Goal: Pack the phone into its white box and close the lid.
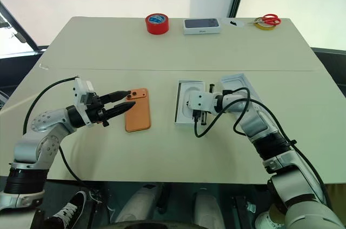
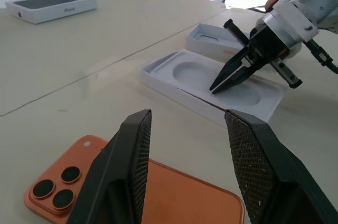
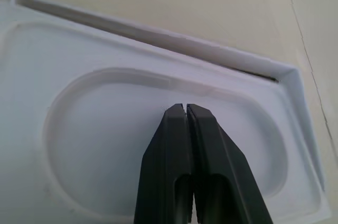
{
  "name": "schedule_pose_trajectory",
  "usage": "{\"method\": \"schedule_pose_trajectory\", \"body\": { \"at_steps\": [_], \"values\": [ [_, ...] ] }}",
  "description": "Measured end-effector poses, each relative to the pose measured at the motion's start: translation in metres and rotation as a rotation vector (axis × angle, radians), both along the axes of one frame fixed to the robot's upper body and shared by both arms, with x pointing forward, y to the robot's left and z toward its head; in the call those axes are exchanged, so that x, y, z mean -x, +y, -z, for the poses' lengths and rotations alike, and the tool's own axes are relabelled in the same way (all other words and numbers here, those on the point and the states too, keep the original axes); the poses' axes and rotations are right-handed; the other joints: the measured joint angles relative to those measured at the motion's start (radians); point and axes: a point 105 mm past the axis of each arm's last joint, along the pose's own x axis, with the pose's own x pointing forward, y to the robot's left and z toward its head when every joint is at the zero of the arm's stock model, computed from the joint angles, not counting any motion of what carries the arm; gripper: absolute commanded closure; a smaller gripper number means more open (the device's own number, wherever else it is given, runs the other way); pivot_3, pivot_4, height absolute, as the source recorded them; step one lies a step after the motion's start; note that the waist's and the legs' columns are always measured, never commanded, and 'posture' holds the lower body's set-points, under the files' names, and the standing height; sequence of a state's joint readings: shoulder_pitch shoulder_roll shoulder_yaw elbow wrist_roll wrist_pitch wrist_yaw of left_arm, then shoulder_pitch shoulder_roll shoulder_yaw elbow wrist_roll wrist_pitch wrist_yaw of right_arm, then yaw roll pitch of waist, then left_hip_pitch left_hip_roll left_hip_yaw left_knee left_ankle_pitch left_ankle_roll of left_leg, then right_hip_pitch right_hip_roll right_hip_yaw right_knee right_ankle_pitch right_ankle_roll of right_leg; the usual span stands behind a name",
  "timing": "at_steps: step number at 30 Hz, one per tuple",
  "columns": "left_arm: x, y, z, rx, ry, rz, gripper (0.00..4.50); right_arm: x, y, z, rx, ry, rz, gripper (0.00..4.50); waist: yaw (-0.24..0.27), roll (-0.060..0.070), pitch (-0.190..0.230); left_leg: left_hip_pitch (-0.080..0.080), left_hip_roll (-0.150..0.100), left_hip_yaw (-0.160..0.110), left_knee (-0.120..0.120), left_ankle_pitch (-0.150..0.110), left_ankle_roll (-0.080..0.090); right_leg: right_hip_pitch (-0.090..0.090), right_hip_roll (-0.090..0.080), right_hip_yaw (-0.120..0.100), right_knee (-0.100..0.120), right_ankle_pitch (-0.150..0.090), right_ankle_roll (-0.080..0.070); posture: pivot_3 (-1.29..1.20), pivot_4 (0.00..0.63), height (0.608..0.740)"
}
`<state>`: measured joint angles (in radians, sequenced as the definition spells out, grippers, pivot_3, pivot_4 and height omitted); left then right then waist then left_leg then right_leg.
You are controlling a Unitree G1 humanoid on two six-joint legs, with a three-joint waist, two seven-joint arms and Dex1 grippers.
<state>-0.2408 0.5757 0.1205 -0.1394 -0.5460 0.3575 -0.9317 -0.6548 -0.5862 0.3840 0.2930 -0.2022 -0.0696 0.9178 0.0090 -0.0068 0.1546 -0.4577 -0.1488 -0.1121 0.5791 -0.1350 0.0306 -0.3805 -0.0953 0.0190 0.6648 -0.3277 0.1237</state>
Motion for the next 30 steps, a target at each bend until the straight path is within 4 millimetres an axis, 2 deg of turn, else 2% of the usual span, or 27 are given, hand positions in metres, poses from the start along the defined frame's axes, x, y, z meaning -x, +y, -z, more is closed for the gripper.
{"method": "schedule_pose_trajectory", "body": {
  "at_steps": [5,8,14,20,23,26,30],
  "values": [
    [0.001,-0.003,-0.009,0.017,-0.034,-0.014,2.16,-0.005,0.015,0.002,-0.011,-0.005,-0.031,4.38,-0.006,0.0,0.0,0.0,0.001,0.0,0.0,0.001,-0.001,0.0,0.001,0.0,0.001,0.0,0.0,0.0,0.15,0.736],
    [0.003,-0.004,-0.011,0.019,-0.042,-0.019,2.16,-0.01,0.014,0.004,-0.009,0.001,-0.017,4.38,-0.007,0.0,0.0,0.001,0.001,0.0,0.0,0.001,-0.001,0.0,0.002,0.0,0.001,0.0,0.0,0.0,0.15,0.736],
    [0.006,-0.004,-0.005,0.032,0.0,-0.027,2.16,-0.02,0.011,0.003,0.001,-0.039,0.017,4.38,-0.011,0.0,0.0,0.001,0.001,0.0,-0.001,0.001,-0.001,0.0,0.002,0.0,0.001,0.0,0.0,0.0,0.15,0.736],
    [0.007,0.003,0.005,0.013,0.108,-0.036,2.16,-0.011,0.015,0.002,-0.059,0.026,-0.001,4.38,-0.021,0.0,0.0,0.001,0.001,-0.001,-0.001,0.001,-0.001,0.0,0.002,0.001,0.001,0.0,0.0,0.0,0.15,0.736],
    [0.003,0.016,0.013,0.033,0.21,-0.091,2.16,-0.011,0.024,-0.015,-0.165,0.021,0.001,4.38,-0.027,0.001,0.0,0.001,0.002,0.0,-0.002,0.001,-0.002,-0.001,0.004,0.002,0.002,0.0,0.0,0.0,0.15,0.736],
    [-0.007,0.041,0.021,0.124,0.346,-0.205,2.16,-0.01,0.038,-0.038,-0.27,0.008,-0.007,4.38,-0.026,0.001,0.0,0.002,0.004,-0.001,-0.003,0.002,-0.003,-0.003,0.006,0.002,0.003,0.0,0.0,0.0,0.15,0.736],
    [-0.008,0.07,0.03,0.237,0.469,-0.324,2.16,-0.004,0.065,-0.043,-0.288,0.002,-0.058,4.38,-0.028,0.001,0.001,0.002,0.005,-0.001,-0.003,0.002,-0.004,-0.003,0.006,0.002,0.003,0.001,-0.001,0.0,0.15,0.736]
  ]
}}
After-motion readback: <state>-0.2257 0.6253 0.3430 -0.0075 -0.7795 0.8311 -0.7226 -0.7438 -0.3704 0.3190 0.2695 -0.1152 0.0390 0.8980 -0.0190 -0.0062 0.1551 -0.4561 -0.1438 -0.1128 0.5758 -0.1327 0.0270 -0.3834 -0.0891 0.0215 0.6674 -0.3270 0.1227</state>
